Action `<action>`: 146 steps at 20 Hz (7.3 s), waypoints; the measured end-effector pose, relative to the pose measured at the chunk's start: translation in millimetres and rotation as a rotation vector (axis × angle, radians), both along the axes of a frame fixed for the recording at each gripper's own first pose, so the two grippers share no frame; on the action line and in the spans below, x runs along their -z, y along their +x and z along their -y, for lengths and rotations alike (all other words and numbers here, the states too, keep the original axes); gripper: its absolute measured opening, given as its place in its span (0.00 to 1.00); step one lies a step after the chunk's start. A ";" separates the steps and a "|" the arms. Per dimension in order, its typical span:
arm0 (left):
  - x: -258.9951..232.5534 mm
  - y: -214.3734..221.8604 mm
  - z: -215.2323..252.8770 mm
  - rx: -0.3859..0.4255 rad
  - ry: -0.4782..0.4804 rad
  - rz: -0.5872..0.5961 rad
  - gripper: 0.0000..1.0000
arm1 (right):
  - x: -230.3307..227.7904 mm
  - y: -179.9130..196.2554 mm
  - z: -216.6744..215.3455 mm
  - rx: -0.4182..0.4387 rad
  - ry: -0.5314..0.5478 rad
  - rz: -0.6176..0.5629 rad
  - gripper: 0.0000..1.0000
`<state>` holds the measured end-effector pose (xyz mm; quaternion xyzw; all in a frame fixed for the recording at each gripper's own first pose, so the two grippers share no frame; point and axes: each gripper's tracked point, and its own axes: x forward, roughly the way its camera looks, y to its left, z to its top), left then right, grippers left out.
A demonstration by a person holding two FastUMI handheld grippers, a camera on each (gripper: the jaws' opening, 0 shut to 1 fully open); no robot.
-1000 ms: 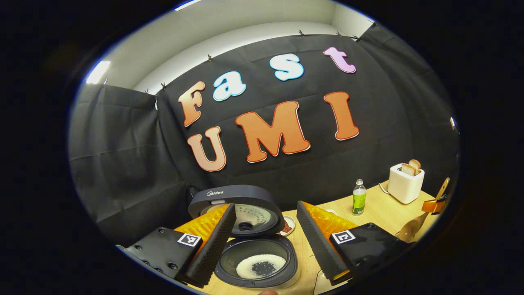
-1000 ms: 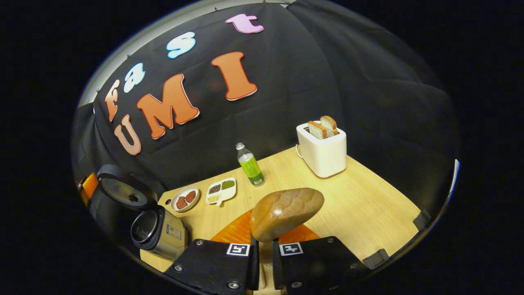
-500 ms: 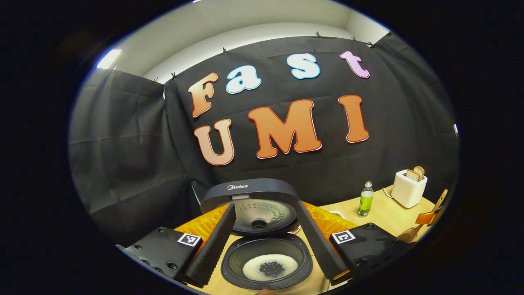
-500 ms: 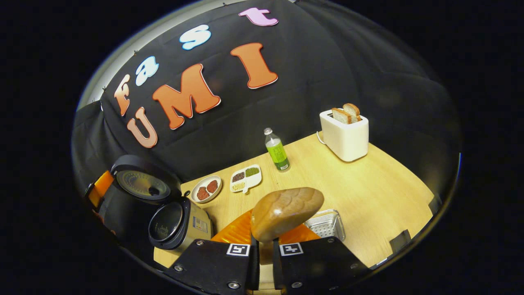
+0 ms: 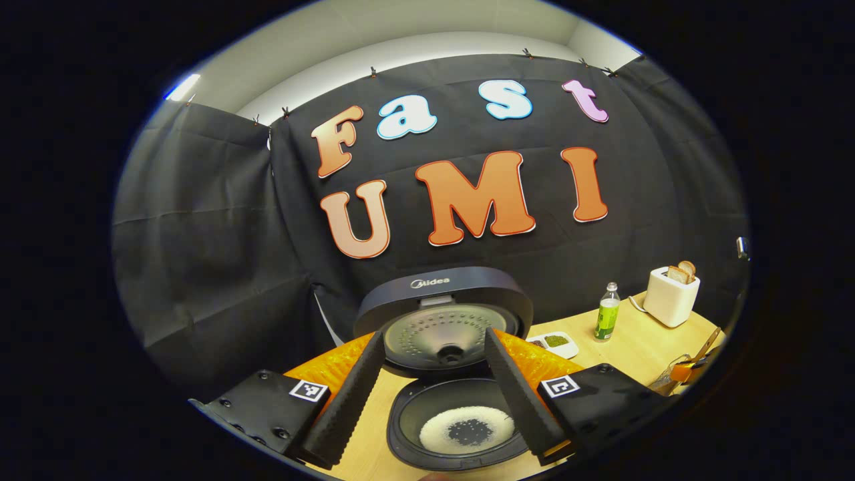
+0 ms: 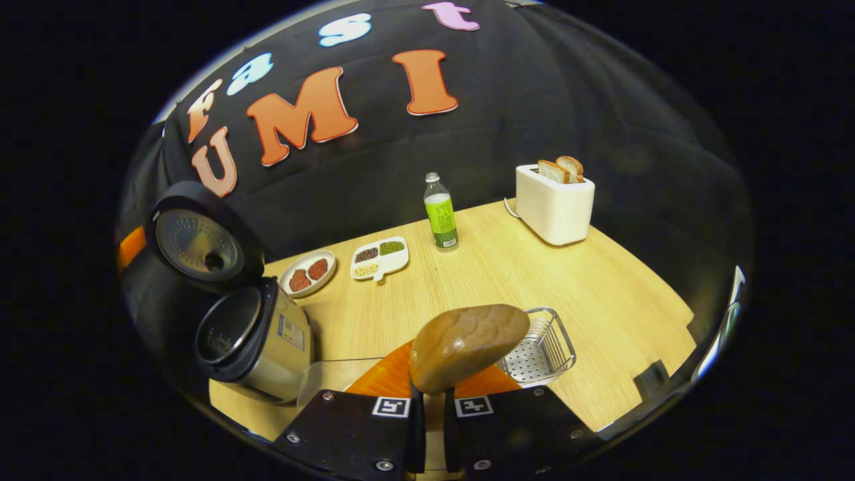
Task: Close the left gripper, press the button to open the rice cooker; take a wooden spoon from the chopstick holder with the right hand, scoop a spoonful of rice and pour it into the rice cooker, then put the wooden spoon back into the chopstick holder.
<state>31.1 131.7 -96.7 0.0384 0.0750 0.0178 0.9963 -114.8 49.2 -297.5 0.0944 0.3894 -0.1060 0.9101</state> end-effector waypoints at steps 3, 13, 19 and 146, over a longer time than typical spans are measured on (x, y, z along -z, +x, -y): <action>3.5 0.7 -10.7 -0.001 -0.001 -0.005 0.93 | -2.6 0.2 7.0 -0.019 -0.122 0.017 0.11; 15.9 2.2 -29.3 0.010 -0.005 -0.022 0.93 | 32.0 -22.5 -23.1 -0.119 -0.339 0.008 0.09; 19.5 2.0 -32.8 0.021 -0.006 -0.031 0.93 | 44.7 -32.3 -24.5 -0.023 -0.220 -0.017 0.09; 15.4 -44.2 -78.1 -0.299 -0.018 -0.018 0.93 | -151.1 136.9 -148.6 -0.637 0.095 0.436 0.08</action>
